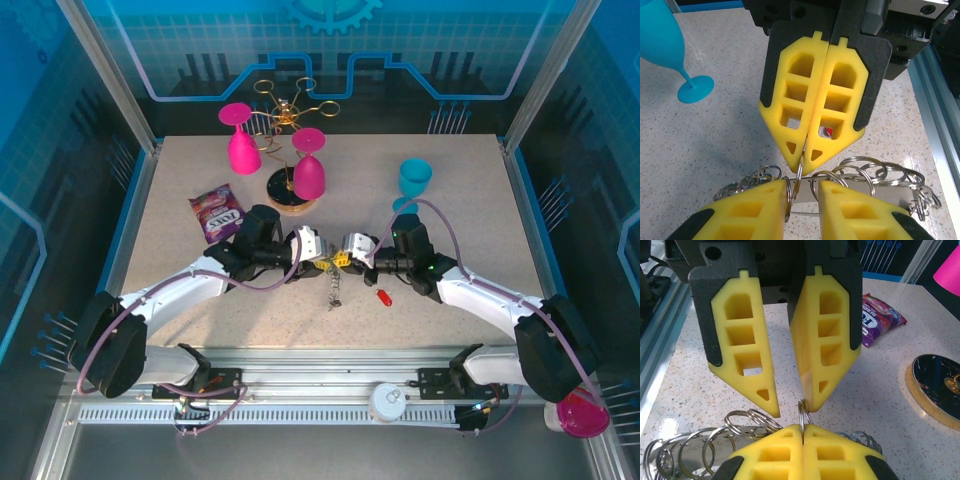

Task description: Put the keys on the keyring

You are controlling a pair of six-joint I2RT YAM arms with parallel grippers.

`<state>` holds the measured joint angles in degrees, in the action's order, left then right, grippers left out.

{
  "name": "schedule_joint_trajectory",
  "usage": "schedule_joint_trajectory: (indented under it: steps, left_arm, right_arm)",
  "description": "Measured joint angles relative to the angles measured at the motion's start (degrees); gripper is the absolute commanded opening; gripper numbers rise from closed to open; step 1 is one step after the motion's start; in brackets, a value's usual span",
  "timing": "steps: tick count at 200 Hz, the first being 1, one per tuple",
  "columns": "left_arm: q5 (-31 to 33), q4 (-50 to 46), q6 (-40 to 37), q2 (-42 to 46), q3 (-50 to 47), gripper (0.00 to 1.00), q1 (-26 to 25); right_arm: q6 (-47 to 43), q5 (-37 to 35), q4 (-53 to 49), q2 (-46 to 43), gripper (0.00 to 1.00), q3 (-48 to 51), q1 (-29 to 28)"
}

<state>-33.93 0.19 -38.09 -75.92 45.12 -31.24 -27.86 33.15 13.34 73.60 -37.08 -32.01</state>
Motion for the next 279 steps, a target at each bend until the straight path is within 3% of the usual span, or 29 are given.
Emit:
schedule_joint_trajectory:
  steps: [52, 92, 108, 127, 168, 225, 279]
  left_arm:
    - [-0.02, 0.00, -0.02, 0.00, 0.00, 0.18, 0.00]
    - [0.04, -0.59, -1.55, 0.00, 0.02, 0.00, 0.04]
    - [0.07, -0.79, -2.23, 0.04, 0.02, 0.00, 0.07]
    - [0.24, 0.24, -2.34, 0.57, -0.61, 0.00, 0.07]
    - [1.16, 14.01, 5.99, 4.59, -10.21, 0.00, -0.07]
    - [2.21, 36.44, 24.55, 6.14, -23.32, 0.00, -0.15]
    - [2.12, 48.46, 29.51, 4.98, -27.78, 0.00, -0.15]
  right_arm:
    - [-0.02, 0.48, 0.00, 0.02, 0.00, -0.09, -0.72]
    - [0.22, 0.26, 0.39, 0.68, 0.00, -0.44, -0.94]
    - [1.25, 0.26, 0.59, 0.68, 0.20, -0.42, -0.92]
    - [2.99, 0.13, 3.98, 0.20, 0.26, 0.83, -0.04]
    - [8.41, 1.77, 15.96, -2.91, 0.25, 7.56, 4.98]
    - [12.26, 4.85, 25.14, -1.05, 0.24, 10.43, 4.28]
    - [13.49, 6.91, 27.41, 2.56, 0.26, 10.47, 0.94]
